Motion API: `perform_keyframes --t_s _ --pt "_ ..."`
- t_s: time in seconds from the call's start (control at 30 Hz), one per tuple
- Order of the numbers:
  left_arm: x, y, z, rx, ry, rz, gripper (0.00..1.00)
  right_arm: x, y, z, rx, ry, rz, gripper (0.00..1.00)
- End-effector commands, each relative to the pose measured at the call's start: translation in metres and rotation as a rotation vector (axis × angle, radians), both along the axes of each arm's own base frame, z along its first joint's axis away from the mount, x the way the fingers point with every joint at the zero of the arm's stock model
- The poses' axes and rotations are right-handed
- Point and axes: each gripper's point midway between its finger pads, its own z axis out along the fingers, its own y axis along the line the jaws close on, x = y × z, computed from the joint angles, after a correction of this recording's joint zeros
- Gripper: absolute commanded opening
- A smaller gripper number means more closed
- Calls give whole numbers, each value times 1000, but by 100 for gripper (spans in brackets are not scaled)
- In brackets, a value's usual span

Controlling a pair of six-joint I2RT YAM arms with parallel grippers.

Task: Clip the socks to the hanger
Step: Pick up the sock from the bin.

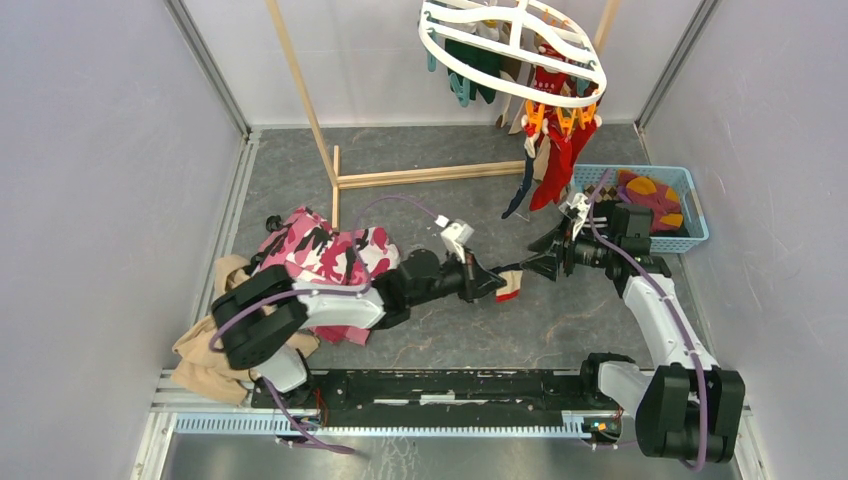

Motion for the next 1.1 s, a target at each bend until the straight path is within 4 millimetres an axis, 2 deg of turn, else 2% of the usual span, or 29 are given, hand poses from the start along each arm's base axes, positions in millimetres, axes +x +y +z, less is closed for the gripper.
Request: perform_keyframes --t_s 0.0,0.07,0.23,0.3,0.4,0.57,0.73,0.87,1.07 --pt "-8 29 40 -159 123 -3 2 -4 -5 18 -118 -213 67 65" --pt "-7 43 50 -206 178 16 2 -6 -5 26 -157 -314 106 66" --pt "2 72 74 -326 336 66 2 -39 2 50 -262 -706 361 84" --pt "4 80 84 -377 391 92 2 -44 5 60 -264 -791 391 88" --pt "8 87 95 -439 492 141 2 -43 9 75 -237 -854 392 89" --pt "12 86 108 -511 613 160 2 -45 12 91 -228 -926 396 88" --pt "13 69 111 -534 723 108 2 -40 14 98 -235 -920 379 87" --pt "19 56 105 -536 774 95 2 -28 14 93 -275 -887 335 86" --pt "32 50 92 -571 844 138 2 -28 39 81 -312 -867 355 86"
